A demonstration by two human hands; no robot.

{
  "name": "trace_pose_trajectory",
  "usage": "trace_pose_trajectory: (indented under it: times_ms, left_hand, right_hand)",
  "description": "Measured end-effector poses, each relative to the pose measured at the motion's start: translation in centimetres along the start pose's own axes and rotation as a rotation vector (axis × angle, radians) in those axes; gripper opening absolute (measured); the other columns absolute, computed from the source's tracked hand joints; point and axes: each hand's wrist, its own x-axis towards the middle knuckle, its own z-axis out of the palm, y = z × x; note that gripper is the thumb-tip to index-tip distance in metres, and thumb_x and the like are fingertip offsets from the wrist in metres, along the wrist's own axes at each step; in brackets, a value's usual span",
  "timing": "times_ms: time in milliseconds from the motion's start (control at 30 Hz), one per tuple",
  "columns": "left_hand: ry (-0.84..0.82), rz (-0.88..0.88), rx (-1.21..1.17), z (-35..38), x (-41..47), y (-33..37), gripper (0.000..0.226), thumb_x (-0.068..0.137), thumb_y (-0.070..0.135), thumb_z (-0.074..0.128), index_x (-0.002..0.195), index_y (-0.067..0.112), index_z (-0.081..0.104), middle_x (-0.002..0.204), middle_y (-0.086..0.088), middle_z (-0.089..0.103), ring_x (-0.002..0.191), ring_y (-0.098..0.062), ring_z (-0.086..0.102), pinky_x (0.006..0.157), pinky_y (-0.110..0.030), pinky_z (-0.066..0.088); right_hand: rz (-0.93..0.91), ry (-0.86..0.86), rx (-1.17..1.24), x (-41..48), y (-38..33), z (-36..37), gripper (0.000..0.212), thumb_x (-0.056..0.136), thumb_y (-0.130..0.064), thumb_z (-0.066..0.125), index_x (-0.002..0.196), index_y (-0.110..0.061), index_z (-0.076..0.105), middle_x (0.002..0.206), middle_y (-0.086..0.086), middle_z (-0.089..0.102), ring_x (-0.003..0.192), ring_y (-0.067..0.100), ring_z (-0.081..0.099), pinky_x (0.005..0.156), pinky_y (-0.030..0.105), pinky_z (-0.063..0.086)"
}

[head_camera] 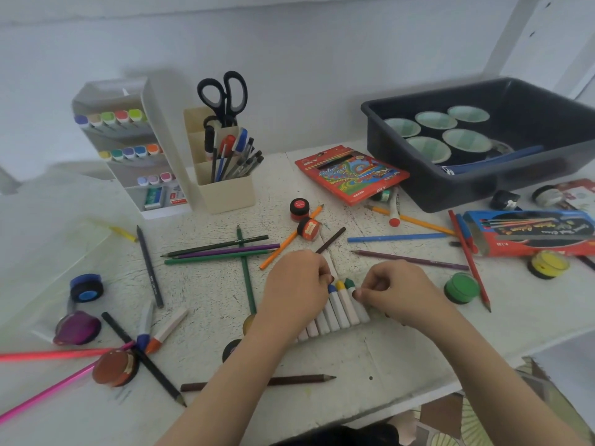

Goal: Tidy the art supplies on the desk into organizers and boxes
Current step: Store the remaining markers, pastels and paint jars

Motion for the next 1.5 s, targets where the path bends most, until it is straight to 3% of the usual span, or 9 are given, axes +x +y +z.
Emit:
trace_pose_trajectory:
  times_ms: [267, 567, 733, 867, 967, 1033, 1167, 1300, 1500]
  left_hand:
    - [-0.057, 0.07, -0.111, 0.5, -0.3, -0.3, 0.018, 0.084, 0.038, 0.063, 0.097, 0.027, 0.065, 0.093, 0.008, 0.059, 0.082, -0.007, 0.053, 0.066, -0.022, 0.04]
    - [-0.087, 0.037, -0.148, 0.3, -0.3, -0.3, 0.016, 0.086, 0.028, 0.063, 0.102, 0.026, 0.067, 0.095, 0.008, 0.062, 0.085, -0.007, 0.055, 0.073, -0.023, 0.045]
    - [-0.072, 0.03, -0.196, -0.3, -0.6, -0.8, 0.021, 0.089, 0.02, 0.058, 0.107, 0.026, 0.066, 0.101, 0.012, 0.063, 0.086, -0.001, 0.051, 0.069, -0.013, 0.036]
    - [0.005, 0.001, -0.304, -1.7, -1.6, -1.6, 0.019, 0.088, 0.017, 0.057, 0.101, 0.025, 0.067, 0.095, 0.013, 0.064, 0.089, -0.001, 0.057, 0.079, -0.016, 0.044]
    - [0.086, -0.028, -0.303, -3.0, -2.5, -2.8, 0.017, 0.088, 0.017, 0.057, 0.098, 0.028, 0.067, 0.09, 0.018, 0.062, 0.085, 0.004, 0.055, 0.071, -0.007, 0.037]
    - [0.134, -0.061, -0.29, -3.8, -3.3, -4.0, 0.018, 0.089, 0.017, 0.057, 0.097, 0.029, 0.067, 0.091, 0.02, 0.061, 0.087, 0.003, 0.055, 0.075, -0.01, 0.038]
    - [0.261, -0.219, -0.158, -6.0, -5.6, -7.9, 0.018, 0.09, 0.018, 0.055, 0.098, 0.029, 0.065, 0.09, 0.019, 0.058, 0.087, 0.0, 0.053, 0.079, -0.015, 0.036]
    - [0.383, -0.493, -0.026, -7.8, -7.6, -11.4, 0.008, 0.088, 0.024, 0.059, 0.094, 0.027, 0.062, 0.089, 0.014, 0.059, 0.089, -0.009, 0.055, 0.079, -0.025, 0.041]
    - [0.291, -0.705, 0.148, -8.5, -9.1, -14.0, 0.017, 0.083, 0.039, 0.061, 0.092, 0.026, 0.058, 0.088, 0.009, 0.061, 0.095, -0.017, 0.054, 0.084, -0.032, 0.04]
  right_hand:
    - [0.002, -0.007, 0.09, -0.1, 0.3, -0.2, 0.016, 0.081, -0.032, 0.07, 0.069, -0.023, 0.064, 0.06, -0.006, 0.061, 0.041, -0.002, 0.051, 0.036, 0.012, 0.036]
    - [0.034, -0.034, 0.142, -0.1, 0.2, -0.1, 0.014, 0.081, -0.027, 0.071, 0.073, -0.019, 0.063, 0.061, -0.005, 0.062, 0.039, 0.001, 0.049, 0.035, 0.015, 0.037]
    - [0.001, -0.012, 0.069, -0.2, -0.3, -0.3, 0.012, 0.082, -0.027, 0.068, 0.072, -0.023, 0.063, 0.067, -0.006, 0.063, 0.046, 0.0, 0.053, 0.039, 0.016, 0.038]
    - [-0.107, 0.115, -0.057, 0.1, -2.1, 0.2, 0.012, 0.083, -0.033, 0.064, 0.072, -0.031, 0.059, 0.072, -0.012, 0.06, 0.068, 0.001, 0.054, 0.054, 0.018, 0.036]
    - [-0.197, 0.078, -0.059, 0.3, -3.7, 1.1, 0.011, 0.082, -0.037, 0.063, 0.074, -0.032, 0.058, 0.073, -0.012, 0.061, 0.07, 0.001, 0.054, 0.056, 0.019, 0.038]
    - [-0.278, 0.023, -0.038, 0.3, -4.9, 1.8, 0.01, 0.082, -0.036, 0.063, 0.074, -0.032, 0.059, 0.071, -0.012, 0.061, 0.067, 0.0, 0.054, 0.058, 0.019, 0.04]
    - [-0.471, -0.111, -0.062, 0.5, -8.2, 4.0, 0.006, 0.083, -0.031, 0.061, 0.078, -0.032, 0.06, 0.073, -0.013, 0.062, 0.06, -0.003, 0.052, 0.062, 0.024, 0.044]
    - [-0.704, -0.193, -0.152, 0.9, -11.7, 7.0, 0.009, 0.088, -0.033, 0.055, 0.094, -0.035, 0.061, 0.089, -0.015, 0.058, 0.069, -0.003, 0.045, 0.069, 0.026, 0.043]
    - [-0.947, -0.194, -0.297, 0.8, -15.3, 11.3, 0.028, 0.093, -0.029, 0.049, 0.119, -0.03, 0.06, 0.11, -0.007, 0.054, 0.1, 0.012, 0.05, 0.071, 0.027, 0.039]
